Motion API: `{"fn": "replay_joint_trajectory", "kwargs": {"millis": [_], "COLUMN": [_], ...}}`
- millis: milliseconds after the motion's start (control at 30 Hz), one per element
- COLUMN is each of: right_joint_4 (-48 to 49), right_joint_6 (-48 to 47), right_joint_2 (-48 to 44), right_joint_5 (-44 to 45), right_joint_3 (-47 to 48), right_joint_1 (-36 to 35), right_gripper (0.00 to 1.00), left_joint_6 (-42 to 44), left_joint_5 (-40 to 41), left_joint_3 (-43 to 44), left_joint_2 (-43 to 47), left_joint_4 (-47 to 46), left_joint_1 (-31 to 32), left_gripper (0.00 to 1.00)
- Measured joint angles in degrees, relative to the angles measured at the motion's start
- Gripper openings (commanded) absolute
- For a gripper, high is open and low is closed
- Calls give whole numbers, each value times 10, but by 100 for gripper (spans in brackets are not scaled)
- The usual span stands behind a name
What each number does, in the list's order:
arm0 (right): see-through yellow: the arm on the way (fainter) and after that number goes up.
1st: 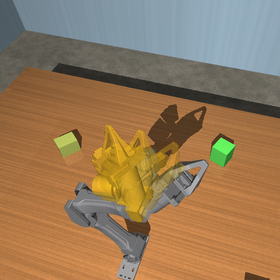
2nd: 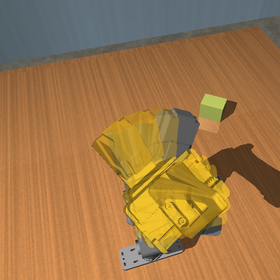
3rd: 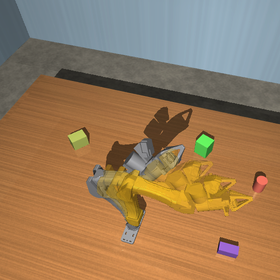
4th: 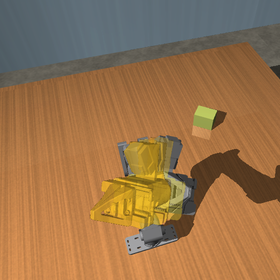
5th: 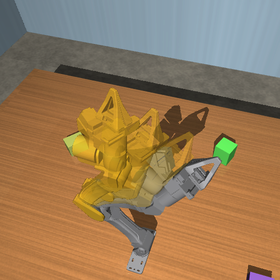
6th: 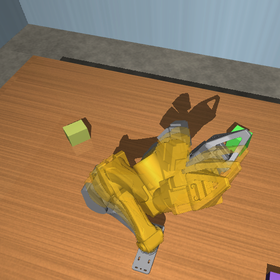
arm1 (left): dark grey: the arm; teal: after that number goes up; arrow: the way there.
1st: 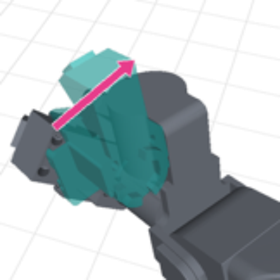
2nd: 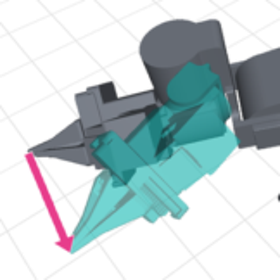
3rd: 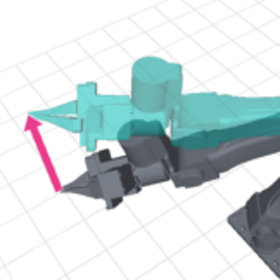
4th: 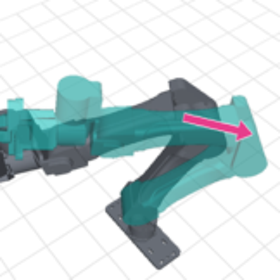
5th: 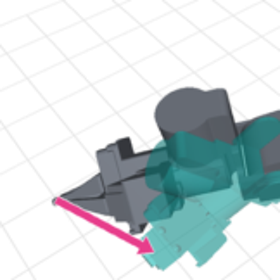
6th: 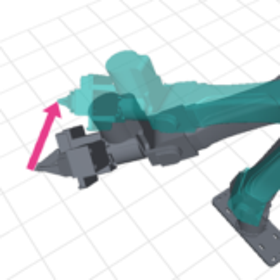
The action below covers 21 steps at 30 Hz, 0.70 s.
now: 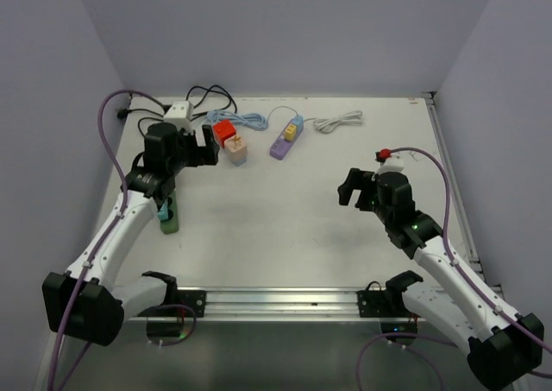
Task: Pull the plug off the socket
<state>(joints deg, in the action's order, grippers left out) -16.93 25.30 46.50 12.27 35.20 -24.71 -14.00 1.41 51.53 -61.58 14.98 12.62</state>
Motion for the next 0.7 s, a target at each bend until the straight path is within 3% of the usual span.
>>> {"fn": "replay_joint_trajectory", "kwargs": {"millis": [200, 533, 700], "right_joint_4": [3, -4, -2], "right_joint_6": [-5, 2, 7], "right_joint_2": [0, -15, -29], "right_joint_5": [-28, -14, -15], "right_joint_3": [0, -1, -1], "right_joint_1": [0, 0, 0], "right_gripper": [99, 99, 99], "left_joint_6": [-6, 43, 63], "left_joint_5": [-14, -18, -29], "left_joint_3": [106, 249, 318], "left_joint_2": [-137, -388, -484], "left_joint_4": [-30, -87, -132], "left_joint_1": [23, 163, 193], "left_gripper": [100, 93, 88]}}
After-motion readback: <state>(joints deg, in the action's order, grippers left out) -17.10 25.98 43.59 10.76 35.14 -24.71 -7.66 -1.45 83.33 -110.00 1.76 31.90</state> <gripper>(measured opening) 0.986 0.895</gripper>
